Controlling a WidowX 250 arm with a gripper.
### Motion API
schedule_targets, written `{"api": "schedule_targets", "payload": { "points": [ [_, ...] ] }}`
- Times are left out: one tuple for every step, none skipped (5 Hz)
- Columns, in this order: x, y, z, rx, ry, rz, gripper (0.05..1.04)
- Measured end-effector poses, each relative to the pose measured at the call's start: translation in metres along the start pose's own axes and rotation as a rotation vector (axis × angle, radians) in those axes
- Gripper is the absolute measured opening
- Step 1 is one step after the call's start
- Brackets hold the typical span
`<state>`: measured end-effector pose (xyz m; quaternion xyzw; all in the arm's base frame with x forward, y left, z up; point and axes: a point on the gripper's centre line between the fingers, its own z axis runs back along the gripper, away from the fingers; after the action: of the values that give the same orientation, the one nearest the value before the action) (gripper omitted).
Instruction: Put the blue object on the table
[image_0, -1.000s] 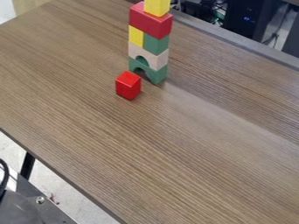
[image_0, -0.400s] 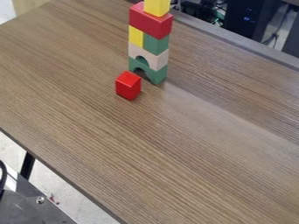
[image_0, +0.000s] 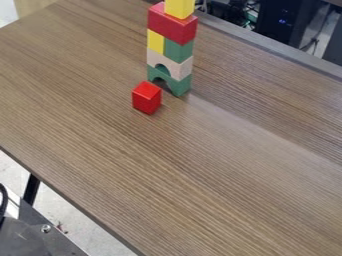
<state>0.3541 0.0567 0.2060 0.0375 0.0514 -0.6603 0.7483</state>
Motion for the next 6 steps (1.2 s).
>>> {"api": "schedule_targets", "payload": {
  "points": [
    [0.0, 0.003, -0.005, -0.014, 0.0, 0.001, 0.999],
    [-0.001, 0.008, -0.006, -0.014, 0.005, 0.003, 0.999],
    [-0.001, 0.01, -0.012, -0.034, 0.007, 0.003, 0.999],
    [-0.004, 0.01, -0.013, -0.03, 0.009, 0.009, 0.999],
    [-0.004, 0.01, -0.015, -0.037, 0.011, 0.013, 0.999],
    [-0.004, 0.008, -0.017, -0.044, 0.014, 0.012, 0.999]
  ]
}}
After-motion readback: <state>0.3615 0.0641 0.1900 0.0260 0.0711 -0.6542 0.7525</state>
